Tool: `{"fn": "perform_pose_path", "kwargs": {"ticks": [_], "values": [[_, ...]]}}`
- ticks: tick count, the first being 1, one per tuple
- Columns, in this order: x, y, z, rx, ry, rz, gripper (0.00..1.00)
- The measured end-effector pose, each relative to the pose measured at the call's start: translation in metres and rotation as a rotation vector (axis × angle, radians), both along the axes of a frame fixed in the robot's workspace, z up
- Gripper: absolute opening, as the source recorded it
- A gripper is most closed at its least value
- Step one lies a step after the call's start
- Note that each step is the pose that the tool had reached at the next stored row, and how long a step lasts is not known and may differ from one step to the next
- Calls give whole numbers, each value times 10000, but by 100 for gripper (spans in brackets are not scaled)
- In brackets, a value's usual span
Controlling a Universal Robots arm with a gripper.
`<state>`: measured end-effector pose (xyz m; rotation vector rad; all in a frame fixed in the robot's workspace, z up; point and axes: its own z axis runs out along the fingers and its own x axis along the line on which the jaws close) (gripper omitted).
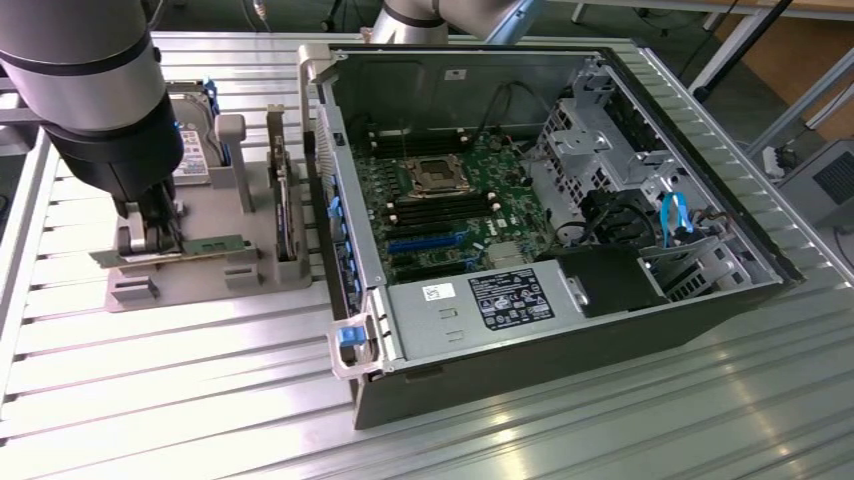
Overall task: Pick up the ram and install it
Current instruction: 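Pick up the ram and move it above insertion slot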
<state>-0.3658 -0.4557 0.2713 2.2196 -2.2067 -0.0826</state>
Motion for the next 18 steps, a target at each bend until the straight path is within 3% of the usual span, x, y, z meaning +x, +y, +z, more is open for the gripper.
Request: {"fn": "perform_pose_path", "kwargs": {"ticks": [18], "values": [[0, 0, 64, 0, 0, 0, 12]]}}
